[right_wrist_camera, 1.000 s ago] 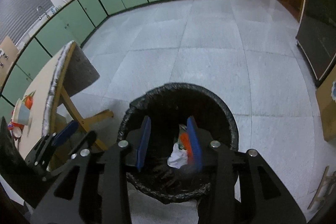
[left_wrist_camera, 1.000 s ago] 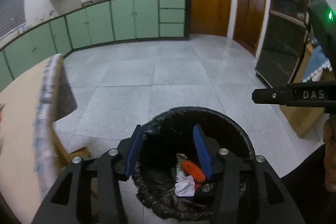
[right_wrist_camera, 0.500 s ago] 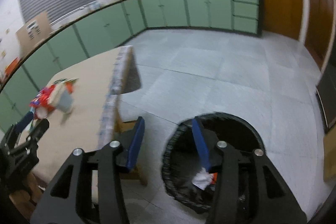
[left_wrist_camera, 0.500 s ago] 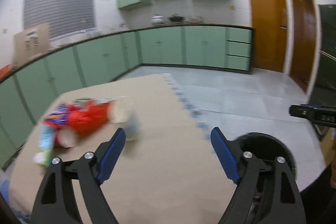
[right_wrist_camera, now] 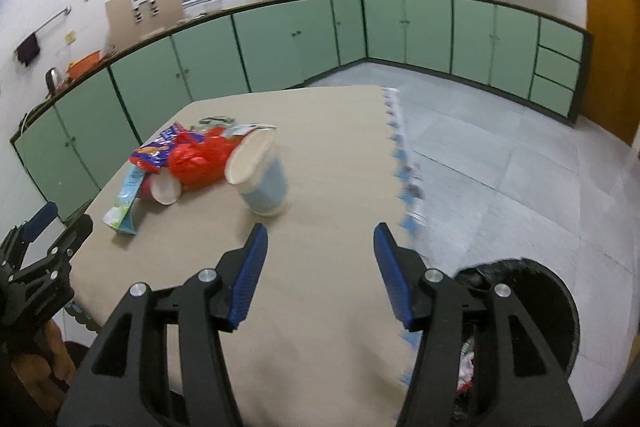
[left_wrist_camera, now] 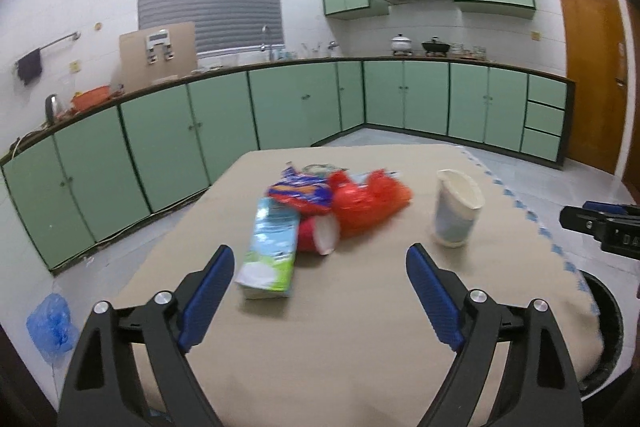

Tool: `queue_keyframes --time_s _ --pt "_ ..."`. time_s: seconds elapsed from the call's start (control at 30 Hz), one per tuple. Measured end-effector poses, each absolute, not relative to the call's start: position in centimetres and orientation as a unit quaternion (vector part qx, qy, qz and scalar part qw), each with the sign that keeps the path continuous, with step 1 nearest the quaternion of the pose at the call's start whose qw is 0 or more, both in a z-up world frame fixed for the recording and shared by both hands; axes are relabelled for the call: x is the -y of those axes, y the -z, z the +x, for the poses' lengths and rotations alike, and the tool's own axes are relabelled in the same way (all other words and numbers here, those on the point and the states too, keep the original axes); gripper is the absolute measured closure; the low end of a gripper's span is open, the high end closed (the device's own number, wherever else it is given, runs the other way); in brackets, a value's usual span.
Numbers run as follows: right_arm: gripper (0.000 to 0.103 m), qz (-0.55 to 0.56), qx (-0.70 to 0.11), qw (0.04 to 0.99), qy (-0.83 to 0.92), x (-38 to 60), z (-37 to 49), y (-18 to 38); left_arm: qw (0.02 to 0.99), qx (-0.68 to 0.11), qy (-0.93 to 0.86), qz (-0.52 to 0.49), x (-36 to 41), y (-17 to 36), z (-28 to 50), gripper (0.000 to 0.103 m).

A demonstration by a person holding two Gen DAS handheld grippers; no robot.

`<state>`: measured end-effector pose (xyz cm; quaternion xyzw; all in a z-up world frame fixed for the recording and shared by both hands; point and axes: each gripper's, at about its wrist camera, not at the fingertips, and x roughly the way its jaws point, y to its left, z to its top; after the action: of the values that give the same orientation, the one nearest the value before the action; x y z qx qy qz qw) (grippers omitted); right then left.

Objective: Collect trash
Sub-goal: 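Move both tools back over the table, then grasp the white paper cup with the right tool while the left tool grasps the blue milk carton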

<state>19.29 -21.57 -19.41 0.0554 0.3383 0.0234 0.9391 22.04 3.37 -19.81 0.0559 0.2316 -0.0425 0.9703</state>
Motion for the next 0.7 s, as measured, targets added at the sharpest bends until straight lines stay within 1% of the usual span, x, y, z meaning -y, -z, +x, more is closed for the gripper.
queue_keyframes --time_s 0.27,0.43,0.57,0.7 --pt "0.045 0.046 -0.349 0.936 -0.020 17.0 23.8 21.6 0.969 -0.239 0.046 0.039 -6.5 21.9 24.0 0.017" --pt "0.045 0.056 -0.349 0.936 0.000 16.5 25.7 22.6 0.967 -0.249 0.057 0.028 -6.9 23.0 25.5 0.017" --pt "0.032 0.052 -0.343 0.938 0.019 16.3 26.9 23.1 0.960 -0.268 0.071 0.032 -6.8 24.3 26.9 0.017" --pt "0.031 0.053 -0.344 0.937 0.025 16.0 28.4 23.7 0.956 -0.283 0.069 0.028 -7.4 25.0 28.2 0.017"
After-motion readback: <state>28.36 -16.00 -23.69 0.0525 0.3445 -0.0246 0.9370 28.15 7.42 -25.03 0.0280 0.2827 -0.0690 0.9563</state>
